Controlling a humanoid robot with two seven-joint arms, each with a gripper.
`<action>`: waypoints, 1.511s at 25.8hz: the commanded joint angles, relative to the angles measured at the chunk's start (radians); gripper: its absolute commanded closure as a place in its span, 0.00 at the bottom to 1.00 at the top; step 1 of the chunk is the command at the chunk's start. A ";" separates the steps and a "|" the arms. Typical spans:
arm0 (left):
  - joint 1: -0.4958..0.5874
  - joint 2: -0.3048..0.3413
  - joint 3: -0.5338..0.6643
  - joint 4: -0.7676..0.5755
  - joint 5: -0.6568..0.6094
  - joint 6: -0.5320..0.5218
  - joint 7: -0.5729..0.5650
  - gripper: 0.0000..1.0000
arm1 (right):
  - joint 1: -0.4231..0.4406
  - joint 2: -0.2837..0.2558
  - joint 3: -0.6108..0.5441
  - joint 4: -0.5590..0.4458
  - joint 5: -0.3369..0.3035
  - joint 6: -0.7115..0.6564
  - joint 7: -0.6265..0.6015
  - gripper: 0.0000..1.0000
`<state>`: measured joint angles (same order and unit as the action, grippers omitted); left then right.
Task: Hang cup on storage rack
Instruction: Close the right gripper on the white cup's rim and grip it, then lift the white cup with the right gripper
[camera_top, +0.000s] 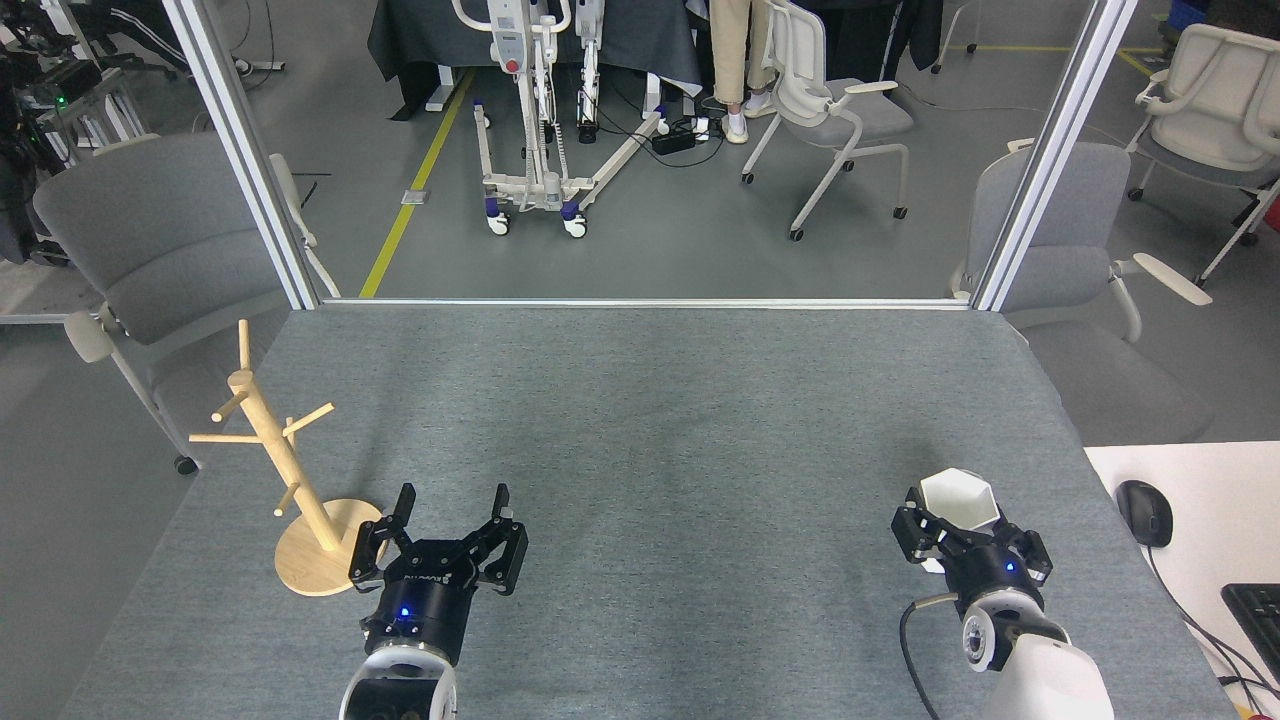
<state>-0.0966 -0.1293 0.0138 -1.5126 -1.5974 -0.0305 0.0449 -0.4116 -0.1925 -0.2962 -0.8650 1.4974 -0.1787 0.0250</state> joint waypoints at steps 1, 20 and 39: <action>0.000 0.000 0.000 0.002 0.001 0.000 -0.002 0.01 | -0.001 -0.002 0.002 0.001 0.001 -0.001 0.000 0.00; 0.002 0.000 0.000 0.012 -0.001 0.000 0.004 0.01 | -0.062 -0.036 0.005 0.074 0.058 -0.022 -0.002 0.01; 0.037 0.011 0.006 -0.018 -0.001 -0.011 0.006 0.01 | -0.050 -0.039 0.017 0.081 0.064 -0.041 -0.022 0.11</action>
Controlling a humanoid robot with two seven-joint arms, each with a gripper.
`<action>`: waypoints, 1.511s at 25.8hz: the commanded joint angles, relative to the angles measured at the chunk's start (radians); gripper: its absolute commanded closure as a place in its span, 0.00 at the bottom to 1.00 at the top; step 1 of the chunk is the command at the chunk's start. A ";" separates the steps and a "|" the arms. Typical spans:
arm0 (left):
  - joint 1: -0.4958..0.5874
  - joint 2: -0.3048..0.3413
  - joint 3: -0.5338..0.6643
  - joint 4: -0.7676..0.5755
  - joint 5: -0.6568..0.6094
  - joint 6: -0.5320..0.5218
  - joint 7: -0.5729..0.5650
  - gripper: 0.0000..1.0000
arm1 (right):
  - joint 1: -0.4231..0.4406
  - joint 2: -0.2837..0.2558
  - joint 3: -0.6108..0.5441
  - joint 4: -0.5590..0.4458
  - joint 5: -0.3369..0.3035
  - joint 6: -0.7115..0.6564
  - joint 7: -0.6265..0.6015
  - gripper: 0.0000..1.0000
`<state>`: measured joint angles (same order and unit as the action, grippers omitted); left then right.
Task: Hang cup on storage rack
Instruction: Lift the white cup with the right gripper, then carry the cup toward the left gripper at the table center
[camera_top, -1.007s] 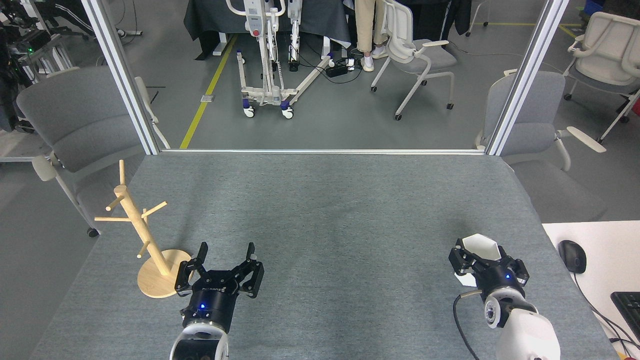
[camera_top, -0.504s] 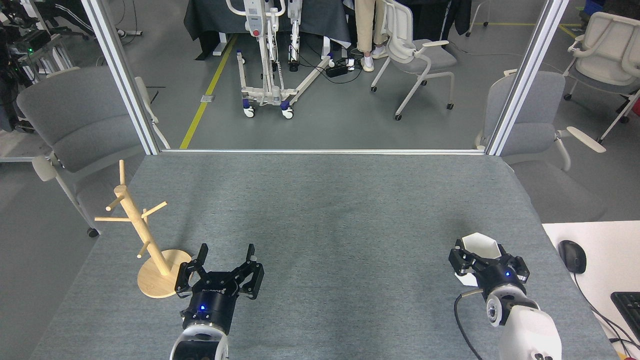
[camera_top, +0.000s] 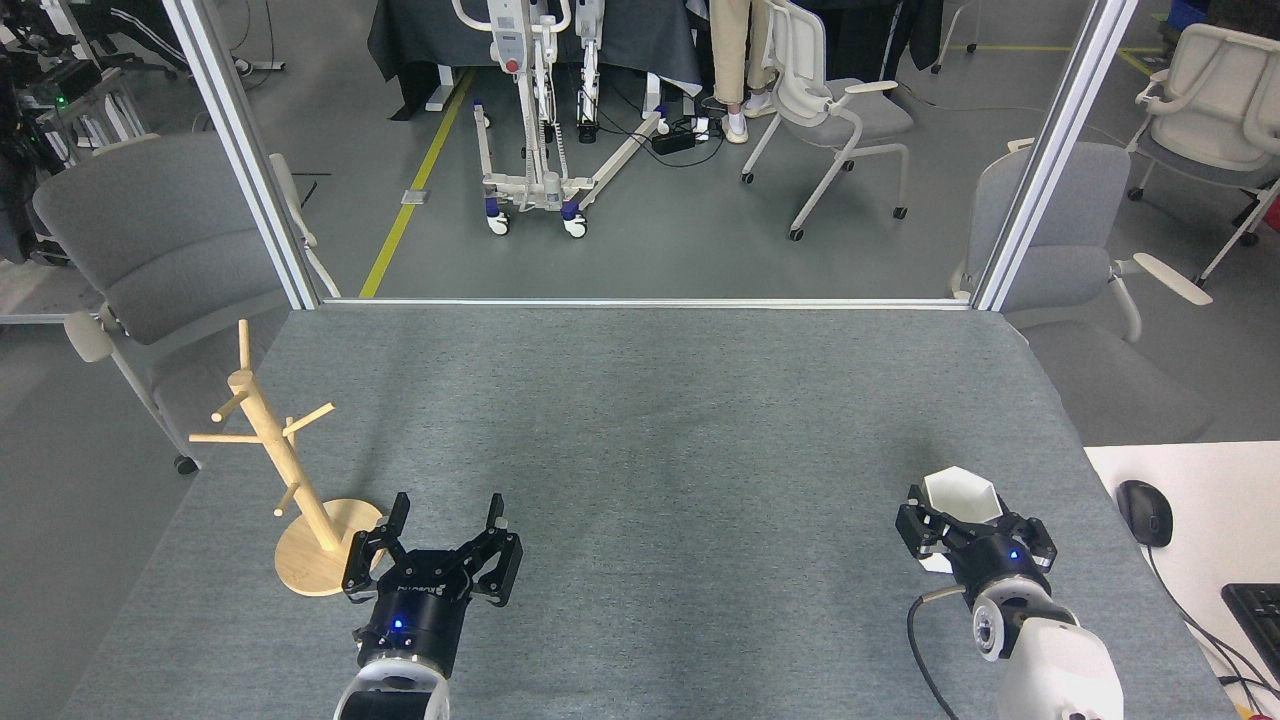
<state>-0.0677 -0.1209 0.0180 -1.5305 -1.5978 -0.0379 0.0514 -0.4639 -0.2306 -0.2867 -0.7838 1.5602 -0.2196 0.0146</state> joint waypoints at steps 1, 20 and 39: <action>0.008 0.001 0.003 -0.002 -0.001 -0.004 -0.001 0.01 | 0.002 -0.001 0.007 0.000 0.000 0.000 -0.013 0.14; -0.006 0.006 -0.003 -0.034 -0.002 -0.019 -0.001 0.01 | -0.012 -0.027 0.004 -0.103 -0.019 -0.099 0.099 0.58; 0.071 0.047 -0.155 -0.053 -0.039 -0.260 0.042 0.01 | 0.076 0.068 0.101 -0.876 -0.180 0.131 0.766 0.68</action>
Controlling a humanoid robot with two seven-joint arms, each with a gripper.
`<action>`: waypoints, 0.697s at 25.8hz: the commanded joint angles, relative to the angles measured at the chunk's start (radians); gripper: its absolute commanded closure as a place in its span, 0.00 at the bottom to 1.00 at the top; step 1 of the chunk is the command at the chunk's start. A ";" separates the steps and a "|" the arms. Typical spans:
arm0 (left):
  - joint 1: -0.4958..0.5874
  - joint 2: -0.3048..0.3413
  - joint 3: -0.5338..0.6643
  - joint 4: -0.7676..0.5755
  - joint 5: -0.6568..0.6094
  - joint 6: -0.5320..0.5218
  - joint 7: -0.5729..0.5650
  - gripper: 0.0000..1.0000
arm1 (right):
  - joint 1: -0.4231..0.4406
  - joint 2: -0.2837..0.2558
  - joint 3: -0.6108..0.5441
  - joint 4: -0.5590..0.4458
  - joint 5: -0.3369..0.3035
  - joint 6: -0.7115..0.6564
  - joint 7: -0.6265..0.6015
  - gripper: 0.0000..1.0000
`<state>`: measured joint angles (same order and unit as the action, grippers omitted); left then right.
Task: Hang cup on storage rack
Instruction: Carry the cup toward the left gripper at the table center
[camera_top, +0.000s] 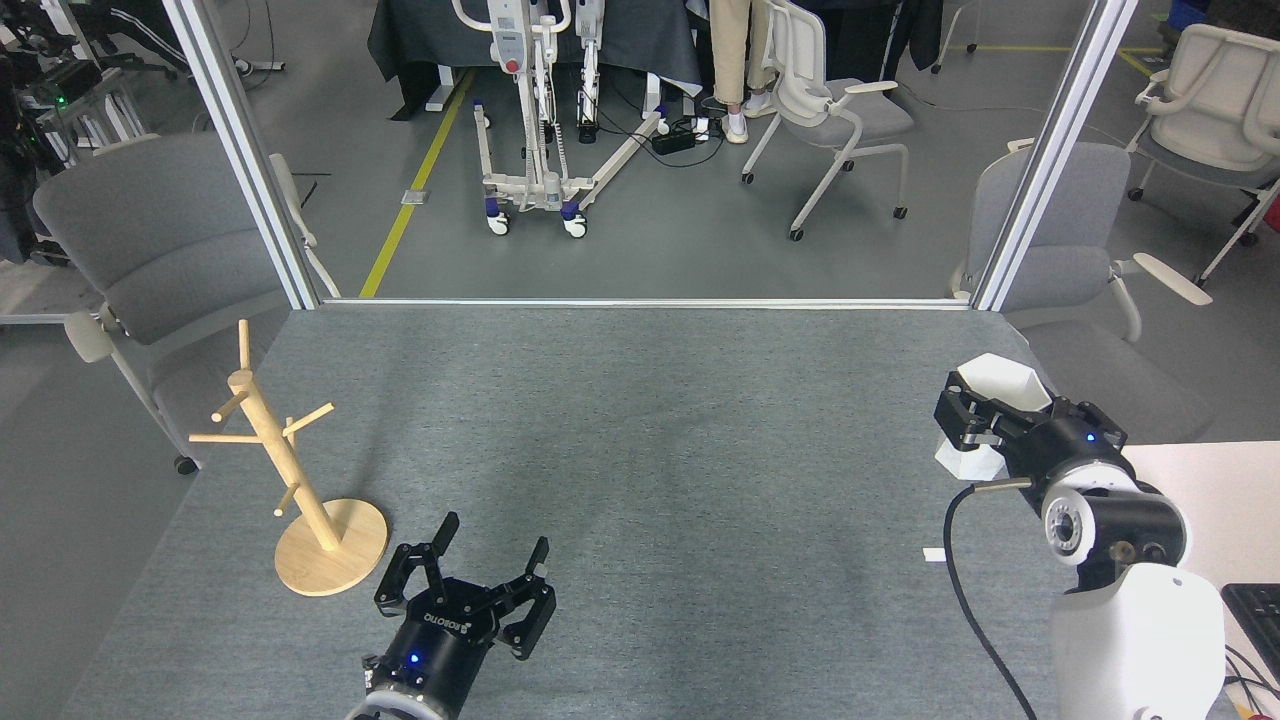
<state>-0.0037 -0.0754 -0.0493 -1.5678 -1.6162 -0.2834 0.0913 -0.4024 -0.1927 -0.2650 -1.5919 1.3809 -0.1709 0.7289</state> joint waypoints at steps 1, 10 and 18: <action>0.004 0.000 -0.126 -0.017 -0.056 -0.007 0.001 0.01 | 0.014 0.036 0.116 -0.074 0.000 0.116 0.064 0.68; -0.078 -0.024 -0.365 -0.006 -0.192 -0.003 -0.039 0.01 | -0.018 0.068 0.420 -0.103 0.084 0.481 0.107 0.72; -0.237 -0.064 -0.405 0.123 -0.186 0.009 -0.183 0.02 | -0.019 0.141 0.672 -0.103 0.273 0.811 0.135 0.72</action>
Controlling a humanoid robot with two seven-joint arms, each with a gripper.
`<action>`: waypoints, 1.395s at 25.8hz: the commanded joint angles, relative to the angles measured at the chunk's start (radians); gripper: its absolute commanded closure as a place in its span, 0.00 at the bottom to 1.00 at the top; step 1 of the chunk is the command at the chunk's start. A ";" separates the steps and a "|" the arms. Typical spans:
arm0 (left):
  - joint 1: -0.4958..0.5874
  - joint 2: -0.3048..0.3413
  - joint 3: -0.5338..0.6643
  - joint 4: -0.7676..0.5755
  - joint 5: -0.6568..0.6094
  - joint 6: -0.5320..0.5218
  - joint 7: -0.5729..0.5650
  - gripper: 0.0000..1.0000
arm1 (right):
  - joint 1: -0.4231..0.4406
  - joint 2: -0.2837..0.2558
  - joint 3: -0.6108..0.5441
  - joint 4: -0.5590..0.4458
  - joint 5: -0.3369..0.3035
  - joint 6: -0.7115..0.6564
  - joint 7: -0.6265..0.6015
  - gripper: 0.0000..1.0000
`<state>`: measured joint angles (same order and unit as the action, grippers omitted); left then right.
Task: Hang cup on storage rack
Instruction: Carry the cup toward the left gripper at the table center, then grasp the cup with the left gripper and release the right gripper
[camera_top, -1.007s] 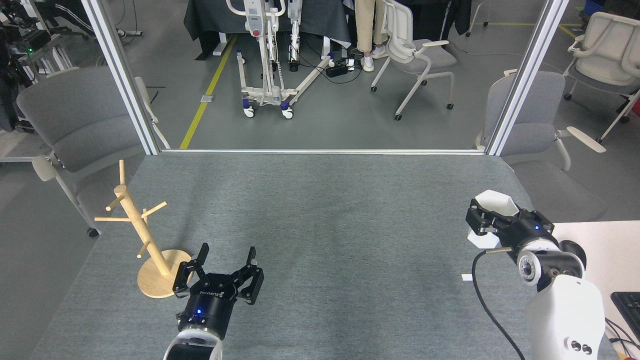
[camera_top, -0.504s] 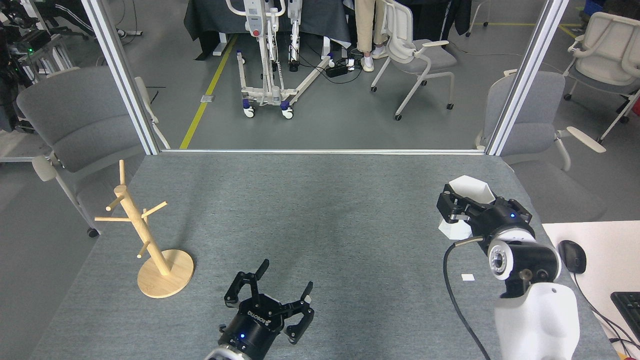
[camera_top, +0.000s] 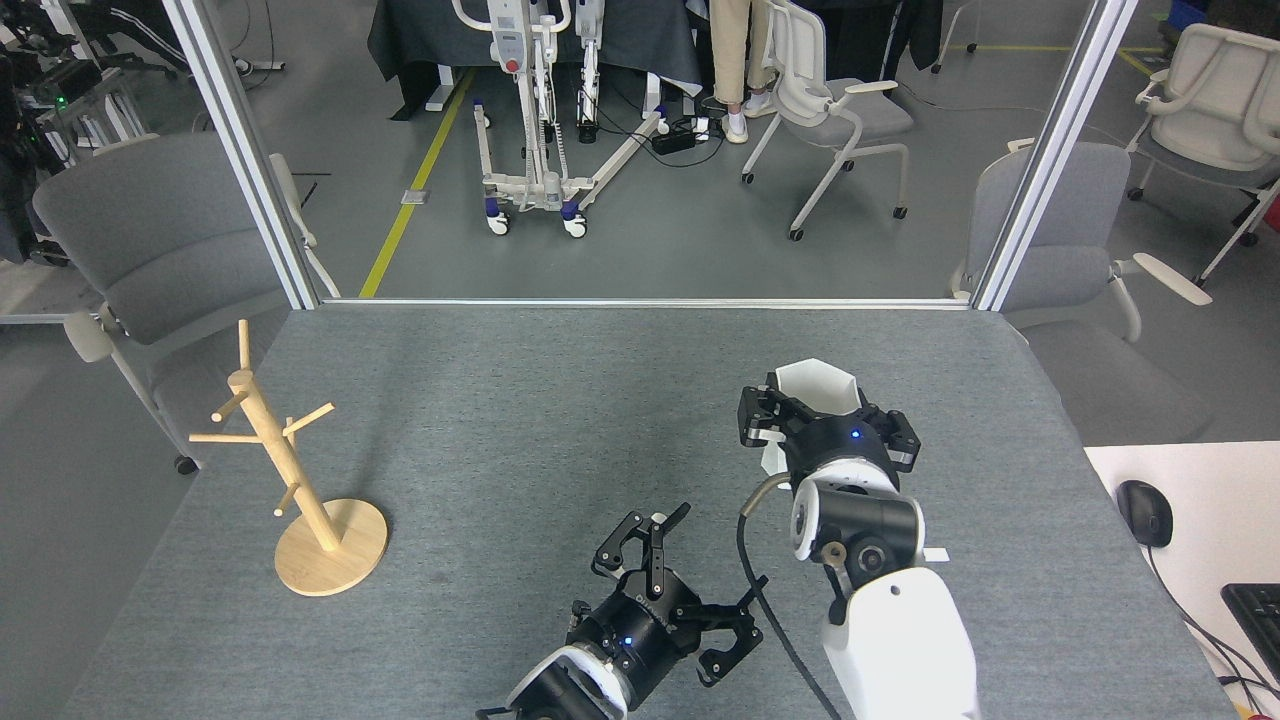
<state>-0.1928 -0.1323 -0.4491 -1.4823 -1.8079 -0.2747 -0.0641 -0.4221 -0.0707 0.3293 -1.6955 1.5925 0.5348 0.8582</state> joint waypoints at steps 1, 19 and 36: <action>-0.062 -0.007 -0.003 0.054 0.007 -0.001 -0.029 0.02 | -0.001 0.022 0.088 0.000 0.066 0.125 0.005 0.72; -0.215 -0.001 0.007 0.139 0.297 -0.138 -0.256 0.01 | 0.023 0.095 0.160 0.073 0.084 0.136 0.039 0.74; -0.277 0.003 0.033 0.266 0.435 -0.141 -0.289 1.00 | 0.065 0.160 0.201 0.088 0.115 0.140 0.038 0.77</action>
<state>-0.4649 -0.1315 -0.4301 -1.2201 -1.4143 -0.3770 -0.3553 -0.3723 0.0786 0.4865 -1.6110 1.7005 0.6955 0.8961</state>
